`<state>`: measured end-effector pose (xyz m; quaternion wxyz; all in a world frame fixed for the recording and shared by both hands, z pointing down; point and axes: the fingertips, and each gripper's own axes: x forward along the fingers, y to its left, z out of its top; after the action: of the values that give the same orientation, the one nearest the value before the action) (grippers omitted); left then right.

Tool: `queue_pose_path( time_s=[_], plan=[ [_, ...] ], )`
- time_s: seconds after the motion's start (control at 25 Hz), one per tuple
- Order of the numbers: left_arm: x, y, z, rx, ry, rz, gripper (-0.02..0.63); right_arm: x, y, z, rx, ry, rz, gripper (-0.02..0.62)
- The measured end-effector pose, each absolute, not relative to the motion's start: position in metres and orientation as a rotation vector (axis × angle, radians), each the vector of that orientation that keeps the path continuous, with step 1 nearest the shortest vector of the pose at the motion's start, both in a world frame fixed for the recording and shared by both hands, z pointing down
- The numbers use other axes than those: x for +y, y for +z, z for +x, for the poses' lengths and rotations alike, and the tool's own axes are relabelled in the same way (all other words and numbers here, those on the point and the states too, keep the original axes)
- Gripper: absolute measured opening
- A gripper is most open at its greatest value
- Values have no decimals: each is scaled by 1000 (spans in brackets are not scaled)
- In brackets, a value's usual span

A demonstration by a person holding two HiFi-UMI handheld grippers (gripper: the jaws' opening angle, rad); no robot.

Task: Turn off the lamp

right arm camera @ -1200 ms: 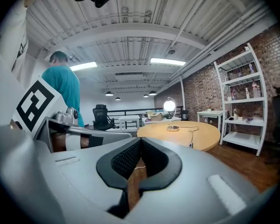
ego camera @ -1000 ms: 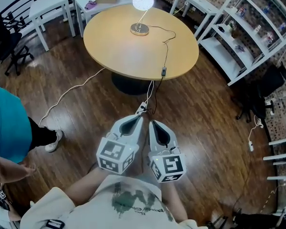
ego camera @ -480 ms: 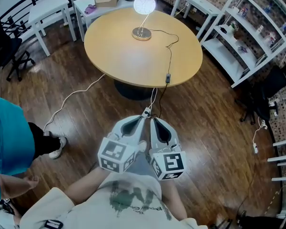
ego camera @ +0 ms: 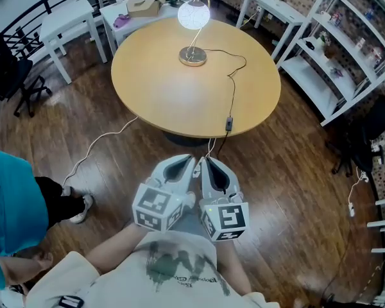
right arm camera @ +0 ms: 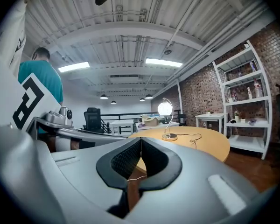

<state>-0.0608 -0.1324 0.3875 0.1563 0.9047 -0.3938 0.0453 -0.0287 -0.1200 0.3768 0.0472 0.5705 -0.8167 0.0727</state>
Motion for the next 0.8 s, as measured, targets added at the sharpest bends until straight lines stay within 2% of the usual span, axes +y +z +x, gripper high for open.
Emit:
queue_pose_path(
  time_s=[0.8],
  plan=[
    [-275, 423, 38, -1112, 222, 2540, -9, -264, 420, 71, -2420, 309, 1691, 2]
  ],
)
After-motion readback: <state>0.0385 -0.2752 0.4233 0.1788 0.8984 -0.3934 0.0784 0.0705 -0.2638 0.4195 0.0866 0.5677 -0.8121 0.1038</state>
